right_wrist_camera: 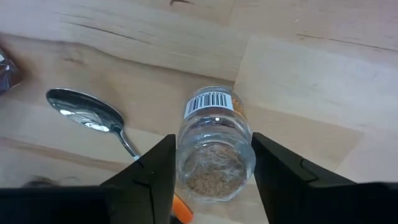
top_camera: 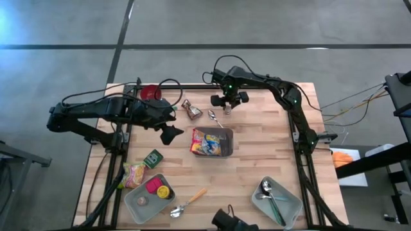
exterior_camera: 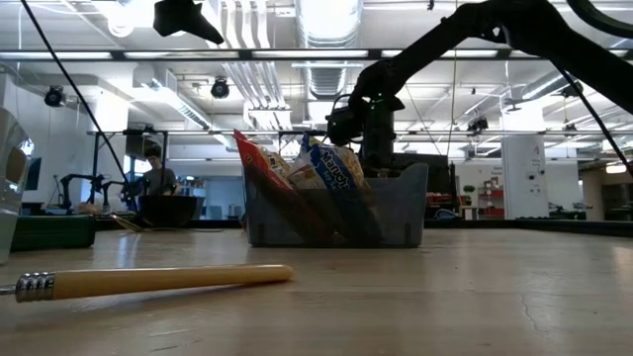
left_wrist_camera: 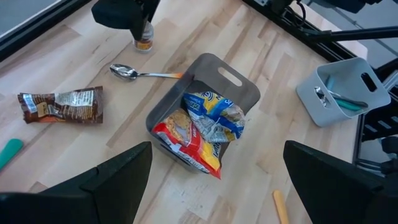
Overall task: Pick & Place Food Item
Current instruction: Put the brown spice bottle into the left grey bin
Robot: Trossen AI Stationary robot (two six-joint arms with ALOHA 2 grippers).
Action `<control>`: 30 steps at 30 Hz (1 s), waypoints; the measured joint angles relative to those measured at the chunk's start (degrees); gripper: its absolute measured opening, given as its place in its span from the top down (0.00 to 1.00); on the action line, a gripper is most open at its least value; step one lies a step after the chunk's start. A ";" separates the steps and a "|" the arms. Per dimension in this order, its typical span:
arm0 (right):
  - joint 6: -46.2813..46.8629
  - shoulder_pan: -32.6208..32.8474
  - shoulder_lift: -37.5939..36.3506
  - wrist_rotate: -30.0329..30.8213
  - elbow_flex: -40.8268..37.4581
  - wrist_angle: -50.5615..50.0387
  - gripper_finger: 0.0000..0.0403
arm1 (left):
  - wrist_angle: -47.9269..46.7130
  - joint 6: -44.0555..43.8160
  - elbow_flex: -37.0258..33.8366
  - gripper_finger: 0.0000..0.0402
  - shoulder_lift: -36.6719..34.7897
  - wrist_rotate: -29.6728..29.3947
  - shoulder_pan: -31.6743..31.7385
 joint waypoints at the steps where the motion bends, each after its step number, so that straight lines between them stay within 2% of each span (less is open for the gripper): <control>1: -0.14 0.01 0.00 0.01 -0.01 0.02 0.58 | 0.00 0.01 0.00 0.09 0.00 -0.01 0.00; 10: -1.97 0.29 0.15 0.22 1.08 -0.58 0.58 | -0.07 0.04 0.00 0.09 0.00 0.04 0.00; 18: -8.26 1.83 -1.05 0.23 3.06 -1.24 0.58 | -2.12 0.14 0.00 0.09 0.00 0.06 0.00; 30: -15.48 8.13 -6.13 -0.24 8.06 -2.33 0.58 | -4.39 0.29 0.02 0.09 0.00 0.04 0.04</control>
